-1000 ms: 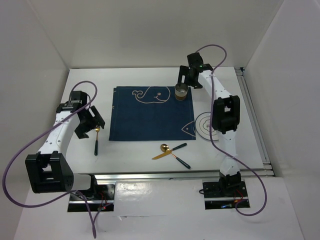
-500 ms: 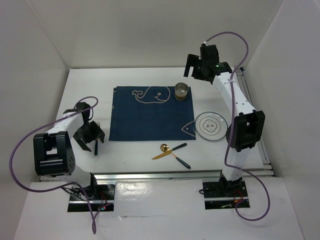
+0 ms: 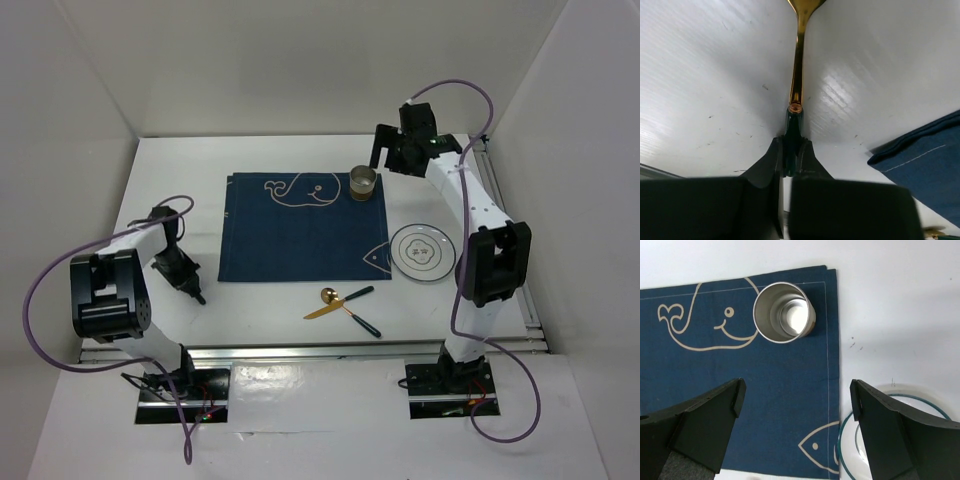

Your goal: Set the dinner table for one person

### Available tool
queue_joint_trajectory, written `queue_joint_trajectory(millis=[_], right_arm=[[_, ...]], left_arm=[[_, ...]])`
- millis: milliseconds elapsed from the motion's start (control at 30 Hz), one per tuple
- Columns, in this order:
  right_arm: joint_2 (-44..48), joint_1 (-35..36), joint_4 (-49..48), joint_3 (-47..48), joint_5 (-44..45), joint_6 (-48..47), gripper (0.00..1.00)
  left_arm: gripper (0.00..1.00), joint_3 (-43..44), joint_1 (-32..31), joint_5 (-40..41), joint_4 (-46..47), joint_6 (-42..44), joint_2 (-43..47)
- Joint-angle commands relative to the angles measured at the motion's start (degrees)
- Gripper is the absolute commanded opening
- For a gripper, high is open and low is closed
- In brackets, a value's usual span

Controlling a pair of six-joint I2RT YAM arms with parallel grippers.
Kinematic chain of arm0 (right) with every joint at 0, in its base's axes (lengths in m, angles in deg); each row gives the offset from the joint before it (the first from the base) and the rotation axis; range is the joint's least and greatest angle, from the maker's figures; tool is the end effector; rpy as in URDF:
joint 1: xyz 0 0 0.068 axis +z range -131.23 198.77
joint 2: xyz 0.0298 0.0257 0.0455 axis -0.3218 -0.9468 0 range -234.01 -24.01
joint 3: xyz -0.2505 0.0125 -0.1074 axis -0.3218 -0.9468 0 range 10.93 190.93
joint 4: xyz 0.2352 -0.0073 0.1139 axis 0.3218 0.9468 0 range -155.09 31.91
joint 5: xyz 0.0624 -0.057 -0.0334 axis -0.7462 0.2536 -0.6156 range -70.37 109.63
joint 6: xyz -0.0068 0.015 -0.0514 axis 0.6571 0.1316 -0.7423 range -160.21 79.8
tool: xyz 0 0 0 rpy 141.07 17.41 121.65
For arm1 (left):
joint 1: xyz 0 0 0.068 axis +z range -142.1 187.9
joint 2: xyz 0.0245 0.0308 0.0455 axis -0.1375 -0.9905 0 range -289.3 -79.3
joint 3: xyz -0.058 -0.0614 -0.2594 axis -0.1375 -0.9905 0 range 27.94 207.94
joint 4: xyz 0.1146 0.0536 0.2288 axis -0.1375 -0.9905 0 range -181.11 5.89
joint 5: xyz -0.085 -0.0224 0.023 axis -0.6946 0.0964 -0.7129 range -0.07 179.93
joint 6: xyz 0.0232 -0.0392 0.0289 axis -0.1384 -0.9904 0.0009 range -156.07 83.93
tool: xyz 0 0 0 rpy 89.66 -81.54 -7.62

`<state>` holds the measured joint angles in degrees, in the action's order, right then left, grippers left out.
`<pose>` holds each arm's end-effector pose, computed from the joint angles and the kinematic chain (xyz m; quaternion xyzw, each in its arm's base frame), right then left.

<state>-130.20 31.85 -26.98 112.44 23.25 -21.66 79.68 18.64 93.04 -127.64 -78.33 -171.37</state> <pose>0.4125 0.0936 0.3324 0.0563 0.9142 0.0812 0.3930 0.2618 0.0517 0.1556 -0.4467 0.8927 0.0116 0.0589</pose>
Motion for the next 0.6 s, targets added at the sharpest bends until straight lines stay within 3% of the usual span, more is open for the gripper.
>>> queue_joint_trajectory(millis=[0,133,267,567], right_arm=[[6.3,-0.8,-1.4,-1.3,-1.0,-0.2,0.99],[9.8,-1.3,0.5,-6.9,-1.7,-0.7,0.99],[15.9,-3.9,0.5,-17.3,-1.7,2.6,0.99],[38.2,-12.0,-5.1,-47.1,-7.5,20.5,0.95]], left_arm=[[0.0,4.1,0.4,2.5,0.6,1.5,1.5],[0.0,11.9,-3.9,3.6,-1.4,6.2,4.4],[0.0,18.5,-13.3,3.7,-2.5,10.3,2.1],[0.0,32.7,-24.0,4.6,-9.2,13.0,-16.5]])
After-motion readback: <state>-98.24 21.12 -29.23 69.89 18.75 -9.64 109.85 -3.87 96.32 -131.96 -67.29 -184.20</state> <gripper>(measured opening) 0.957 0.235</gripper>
